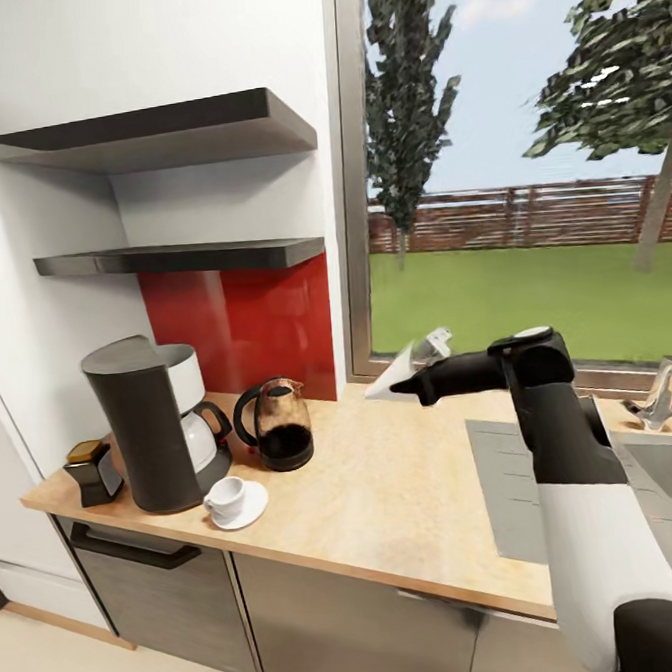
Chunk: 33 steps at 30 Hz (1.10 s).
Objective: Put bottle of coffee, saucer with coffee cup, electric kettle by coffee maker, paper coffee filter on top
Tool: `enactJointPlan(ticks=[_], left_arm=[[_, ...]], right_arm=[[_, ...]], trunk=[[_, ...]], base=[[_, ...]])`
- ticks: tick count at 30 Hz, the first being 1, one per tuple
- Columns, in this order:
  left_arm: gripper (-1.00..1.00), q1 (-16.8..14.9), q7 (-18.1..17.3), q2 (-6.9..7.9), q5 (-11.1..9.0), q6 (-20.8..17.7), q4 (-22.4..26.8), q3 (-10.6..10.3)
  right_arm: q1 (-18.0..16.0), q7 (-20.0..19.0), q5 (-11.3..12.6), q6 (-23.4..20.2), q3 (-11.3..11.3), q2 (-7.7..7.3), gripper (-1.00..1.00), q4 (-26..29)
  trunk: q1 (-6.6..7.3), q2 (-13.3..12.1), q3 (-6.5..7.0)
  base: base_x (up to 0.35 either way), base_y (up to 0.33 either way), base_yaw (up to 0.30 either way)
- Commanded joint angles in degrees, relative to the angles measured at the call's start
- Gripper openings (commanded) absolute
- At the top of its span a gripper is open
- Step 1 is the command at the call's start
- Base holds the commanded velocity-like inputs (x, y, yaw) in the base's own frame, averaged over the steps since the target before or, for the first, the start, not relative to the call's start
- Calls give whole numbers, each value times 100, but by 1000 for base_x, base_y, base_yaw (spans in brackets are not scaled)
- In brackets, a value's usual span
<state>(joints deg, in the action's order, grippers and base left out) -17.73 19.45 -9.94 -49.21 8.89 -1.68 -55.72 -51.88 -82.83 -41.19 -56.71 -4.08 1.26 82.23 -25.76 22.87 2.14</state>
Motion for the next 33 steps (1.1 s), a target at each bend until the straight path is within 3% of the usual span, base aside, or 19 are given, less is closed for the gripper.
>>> enactJointPlan(ticks=[1,4,9,11,17,21,22,25,33], left_arm=[[100,-3,-2,-6,-45,24,-16,-44],[100,-3,-2,-6,-45,25,-16,-44],[100,-3,-2,-6,-45,25,-16,-47],[100,-3,-2,-6,-45,25,-16,-47],[100,-3,-2,-6,-45,25,-16,-53],[100,-3,-2,-6,-39,25,-17,-53],[100,-3,-2,-6,-37,25,-16,-56],[100,-3,-2,-6,-37,25,-16,-61],[100,-3,-2,-6,-29,25,-16,-63]], right_arm=[[-47,-55,-42,-132,-62,8,-100,3],[-144,-49,-23,-232,-319,14,-100,3],[-164,-49,-21,-248,-448,6,-100,4],[-224,-49,-21,-265,-664,4,-100,3],[-281,-18,-60,-215,-749,-77,-100,24],[-413,-38,-74,-10,-659,-416,-100,22],[-437,-44,-79,69,-472,-544,-100,24],[-451,-42,-86,279,-183,-741,-100,22],[-463,-36,-100,579,-19,-1254,-100,21]], trunk=[[-3,5,-3],[-3,5,-3],[-3,5,-3],[-3,5,-3],[-3,5,-3],[-3,5,-3],[-3,5,-3],[-3,5,-3],[-3,5,-3]], base=[[0,240,0],[5,266,0],[93,280,0],[67,281,0],[11,283,0],[0,284,0],[0,284,0],[0,284,0],[0,284,0]])
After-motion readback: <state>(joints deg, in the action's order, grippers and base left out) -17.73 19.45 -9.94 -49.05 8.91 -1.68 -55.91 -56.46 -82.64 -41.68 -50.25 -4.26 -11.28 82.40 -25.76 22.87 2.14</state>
